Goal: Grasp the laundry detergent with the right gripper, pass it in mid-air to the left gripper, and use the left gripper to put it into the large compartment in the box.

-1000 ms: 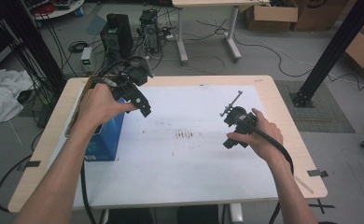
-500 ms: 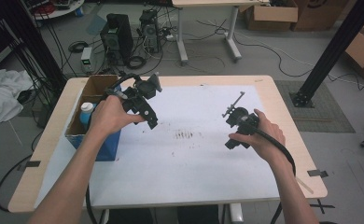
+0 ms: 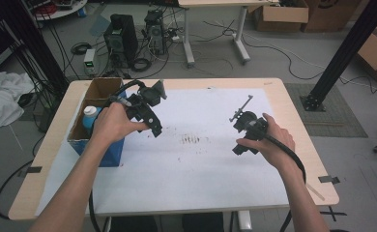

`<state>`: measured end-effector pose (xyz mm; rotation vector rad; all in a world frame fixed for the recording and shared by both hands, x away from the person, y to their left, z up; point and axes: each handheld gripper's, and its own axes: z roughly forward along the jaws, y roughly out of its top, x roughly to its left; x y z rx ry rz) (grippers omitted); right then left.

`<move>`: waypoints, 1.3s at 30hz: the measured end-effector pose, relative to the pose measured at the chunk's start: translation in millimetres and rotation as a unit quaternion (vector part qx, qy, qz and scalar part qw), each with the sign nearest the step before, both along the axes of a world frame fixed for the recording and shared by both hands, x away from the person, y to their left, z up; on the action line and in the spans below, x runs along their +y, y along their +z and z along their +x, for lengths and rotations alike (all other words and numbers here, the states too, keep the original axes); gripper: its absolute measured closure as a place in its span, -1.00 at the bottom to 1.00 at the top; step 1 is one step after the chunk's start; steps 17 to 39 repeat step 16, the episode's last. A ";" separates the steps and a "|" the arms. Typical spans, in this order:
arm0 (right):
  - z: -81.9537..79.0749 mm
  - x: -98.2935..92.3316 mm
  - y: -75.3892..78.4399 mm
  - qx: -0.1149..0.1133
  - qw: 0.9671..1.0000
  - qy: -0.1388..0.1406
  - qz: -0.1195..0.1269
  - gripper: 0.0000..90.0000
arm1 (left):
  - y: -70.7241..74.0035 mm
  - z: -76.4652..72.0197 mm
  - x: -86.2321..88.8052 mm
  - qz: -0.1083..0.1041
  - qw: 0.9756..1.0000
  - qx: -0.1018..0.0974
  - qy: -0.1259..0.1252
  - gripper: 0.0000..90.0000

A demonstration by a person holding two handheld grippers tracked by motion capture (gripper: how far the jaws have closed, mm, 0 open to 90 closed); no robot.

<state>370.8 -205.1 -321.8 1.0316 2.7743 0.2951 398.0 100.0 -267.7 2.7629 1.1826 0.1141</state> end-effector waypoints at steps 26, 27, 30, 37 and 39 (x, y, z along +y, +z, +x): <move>2.1 2.5 2.5 -0.001 1.000 -0.001 -0.001 -0.61 | 0.6 0.3 1.1 -0.008 1.000 -0.002 0.000 -0.64; 2.1 2.5 2.5 -0.001 1.000 -0.001 -0.001 -0.61 | 0.6 0.3 1.1 -0.008 1.000 -0.002 0.000 -0.64; 2.1 2.5 2.5 -0.001 1.000 -0.001 -0.001 -0.61 | 0.6 0.3 1.1 -0.008 1.000 -0.002 0.000 -0.64; 2.1 2.5 2.5 -0.001 1.000 -0.001 -0.001 -0.61 | 0.6 0.3 1.1 -0.008 1.000 -0.002 0.000 -0.64; 2.1 2.5 2.5 -0.001 1.000 -0.001 -0.001 -0.61 | 0.6 0.3 1.1 -0.008 1.000 -0.002 0.000 -0.64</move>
